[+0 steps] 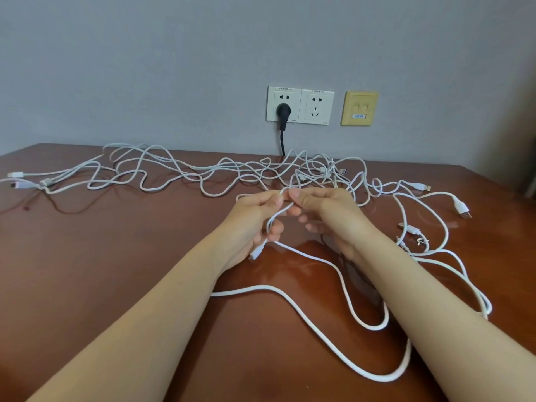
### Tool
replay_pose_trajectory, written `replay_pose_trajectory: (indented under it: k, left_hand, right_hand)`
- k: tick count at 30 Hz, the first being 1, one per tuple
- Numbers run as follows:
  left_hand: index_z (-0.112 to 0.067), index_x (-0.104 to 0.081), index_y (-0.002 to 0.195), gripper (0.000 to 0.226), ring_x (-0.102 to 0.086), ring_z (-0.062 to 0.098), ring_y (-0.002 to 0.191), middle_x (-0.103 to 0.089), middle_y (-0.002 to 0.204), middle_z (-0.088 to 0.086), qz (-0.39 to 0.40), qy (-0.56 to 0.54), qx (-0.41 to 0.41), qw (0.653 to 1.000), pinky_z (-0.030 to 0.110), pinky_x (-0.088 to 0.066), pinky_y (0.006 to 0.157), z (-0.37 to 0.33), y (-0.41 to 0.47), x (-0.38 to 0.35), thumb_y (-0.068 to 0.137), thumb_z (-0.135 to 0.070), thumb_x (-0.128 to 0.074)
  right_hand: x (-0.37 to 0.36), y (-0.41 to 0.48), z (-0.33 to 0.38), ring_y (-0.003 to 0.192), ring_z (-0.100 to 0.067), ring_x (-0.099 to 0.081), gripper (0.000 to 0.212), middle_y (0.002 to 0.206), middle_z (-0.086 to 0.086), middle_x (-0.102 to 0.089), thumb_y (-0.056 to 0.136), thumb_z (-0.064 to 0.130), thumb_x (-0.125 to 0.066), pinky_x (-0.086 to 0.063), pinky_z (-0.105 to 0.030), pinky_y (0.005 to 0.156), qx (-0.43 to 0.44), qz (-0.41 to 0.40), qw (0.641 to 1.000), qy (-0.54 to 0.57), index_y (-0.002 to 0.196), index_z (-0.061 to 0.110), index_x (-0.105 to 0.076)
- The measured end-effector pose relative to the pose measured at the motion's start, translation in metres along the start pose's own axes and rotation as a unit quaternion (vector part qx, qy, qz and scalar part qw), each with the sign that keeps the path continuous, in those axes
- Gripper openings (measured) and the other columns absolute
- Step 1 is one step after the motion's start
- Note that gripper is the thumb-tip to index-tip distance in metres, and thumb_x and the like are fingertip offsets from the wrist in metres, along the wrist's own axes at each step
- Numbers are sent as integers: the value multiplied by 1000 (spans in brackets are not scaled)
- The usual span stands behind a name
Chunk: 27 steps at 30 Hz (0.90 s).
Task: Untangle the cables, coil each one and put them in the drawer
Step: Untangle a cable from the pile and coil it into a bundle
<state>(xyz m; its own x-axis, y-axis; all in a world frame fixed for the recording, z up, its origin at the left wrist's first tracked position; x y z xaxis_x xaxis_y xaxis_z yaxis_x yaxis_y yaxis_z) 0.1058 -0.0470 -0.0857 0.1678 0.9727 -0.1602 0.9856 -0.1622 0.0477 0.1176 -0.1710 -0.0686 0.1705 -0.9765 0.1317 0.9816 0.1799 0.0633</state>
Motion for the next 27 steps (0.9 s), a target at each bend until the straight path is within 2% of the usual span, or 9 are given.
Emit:
replay_pose_trajectory:
  k: [5,8,11,16,18,20,22,24,27]
  left_hand:
    - [-9,-49,89,22,-27,3,34,-47,62,3,18,17,52,998,13,-23,37,3,1,-8,102,-10,-31]
    - [-9,-47,95,23,-23,3,34,-43,51,-1,34,10,85,996,14,-19,39,5,0,-12,103,-18,-27]
    - [-4,-43,106,30,-22,2,35,-39,43,-5,107,-5,116,987,13,-19,39,6,-3,-20,104,-26,-23]
    - [-10,-44,76,36,-23,1,33,-31,43,-8,99,-37,103,989,12,-19,37,7,-3,-17,104,-20,-23]
    - [-12,-41,72,38,-22,1,31,-31,42,-8,55,-67,86,993,12,-20,35,6,0,-13,104,-14,-21]
    - [-12,-41,70,38,-21,2,28,-31,40,-7,-1,-107,73,992,12,-20,31,5,5,-4,102,-7,-21]
    - [-14,-39,68,39,-18,2,26,-29,39,-7,-38,-148,81,985,12,-16,28,2,7,4,100,-5,-20]
    - [-14,-37,66,40,-16,2,25,-24,37,-8,-57,-187,103,975,14,-12,28,0,7,12,100,-8,-17]
    - [-14,-36,65,40,-16,3,25,-23,36,-7,-74,-199,111,971,15,-10,27,-4,7,20,99,-8,-16]
  right_hand:
    - [4,1,-1,46,-4,-49,17,52,8,-63,85,3,-61,-39,-13,45,-43,-9,999,32,74,16,-65]
    - [6,5,0,42,0,-46,22,47,12,-60,85,1,-62,-38,-11,45,18,-47,999,-23,72,18,-63]
    - [7,8,2,48,1,-52,30,45,13,-57,84,0,-62,-46,-15,53,89,-69,991,-74,65,23,-62]
    - [3,5,10,43,3,-49,23,55,8,-57,88,5,-59,-38,-8,46,109,-55,989,-87,73,21,-62]
    - [-1,1,13,52,-1,-54,10,69,3,-58,90,10,-58,-44,-13,48,73,-8,990,-120,92,19,-61]
    - [-5,-5,8,65,-10,-62,34,87,-1,-64,86,11,-63,-53,-21,57,-1,112,987,-118,117,19,-51]
    - [-7,-12,1,71,-15,-64,61,105,-8,-65,81,-3,-64,-55,-24,64,-72,228,967,-84,132,18,-39]
    - [-4,-16,-2,68,-14,-63,73,113,-15,-61,77,-17,-60,-54,-21,62,-100,279,948,-114,137,16,-36]
    - [-4,-18,2,59,-5,-58,46,92,-6,-64,81,-15,-56,-45,-14,50,-71,351,904,-235,120,11,-54]
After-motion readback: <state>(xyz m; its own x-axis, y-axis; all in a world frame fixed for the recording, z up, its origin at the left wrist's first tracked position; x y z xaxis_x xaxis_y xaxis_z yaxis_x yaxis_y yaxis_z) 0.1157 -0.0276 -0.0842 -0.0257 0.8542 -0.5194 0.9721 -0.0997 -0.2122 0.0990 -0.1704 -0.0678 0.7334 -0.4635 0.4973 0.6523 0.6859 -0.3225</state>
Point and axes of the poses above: each hand's wrist, its own y-axis towards the middle knuckle, its own x-axis out of the back of the hand, z = x × y, the point moved 3 cm from there along y, towards the middle knuckle
